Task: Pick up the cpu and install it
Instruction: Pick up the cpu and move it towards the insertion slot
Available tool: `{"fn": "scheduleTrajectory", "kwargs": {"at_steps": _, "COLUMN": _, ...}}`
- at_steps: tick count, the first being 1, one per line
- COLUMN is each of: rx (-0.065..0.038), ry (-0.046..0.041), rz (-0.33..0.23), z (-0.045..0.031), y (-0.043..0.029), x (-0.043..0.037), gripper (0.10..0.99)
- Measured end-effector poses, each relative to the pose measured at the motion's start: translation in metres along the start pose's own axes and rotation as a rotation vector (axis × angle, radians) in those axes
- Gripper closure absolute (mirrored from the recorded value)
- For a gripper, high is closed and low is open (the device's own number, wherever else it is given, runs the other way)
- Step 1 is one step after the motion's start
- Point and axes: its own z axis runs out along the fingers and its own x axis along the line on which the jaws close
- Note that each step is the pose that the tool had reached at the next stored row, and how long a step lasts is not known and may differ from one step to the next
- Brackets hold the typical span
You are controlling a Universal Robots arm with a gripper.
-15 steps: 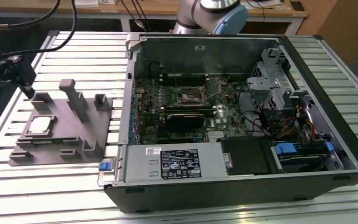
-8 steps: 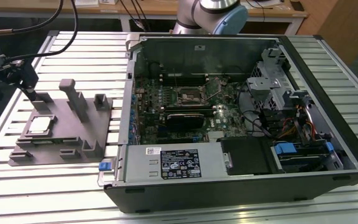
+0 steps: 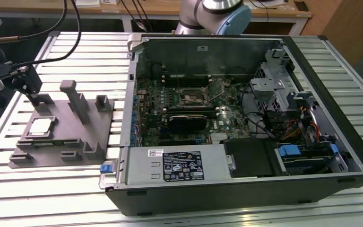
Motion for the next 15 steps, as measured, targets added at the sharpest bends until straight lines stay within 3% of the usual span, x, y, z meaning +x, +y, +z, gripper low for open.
{"fn": "scheduleTrajectory", "kwargs": {"at_steps": 6, "rx": 0.000, "ry": -0.0001, "rz": 0.000, "z": 0.0110, "y": -0.0002, "x": 0.0001, "gripper": 0.322}}
{"fn": "scheduleTrajectory", "kwargs": {"at_steps": 15, "rx": 0.009, "ry": -0.0006, "rz": 0.022, "z": 0.0263, "y": -0.0009, "x": 0.0006, "gripper": 0.322}}
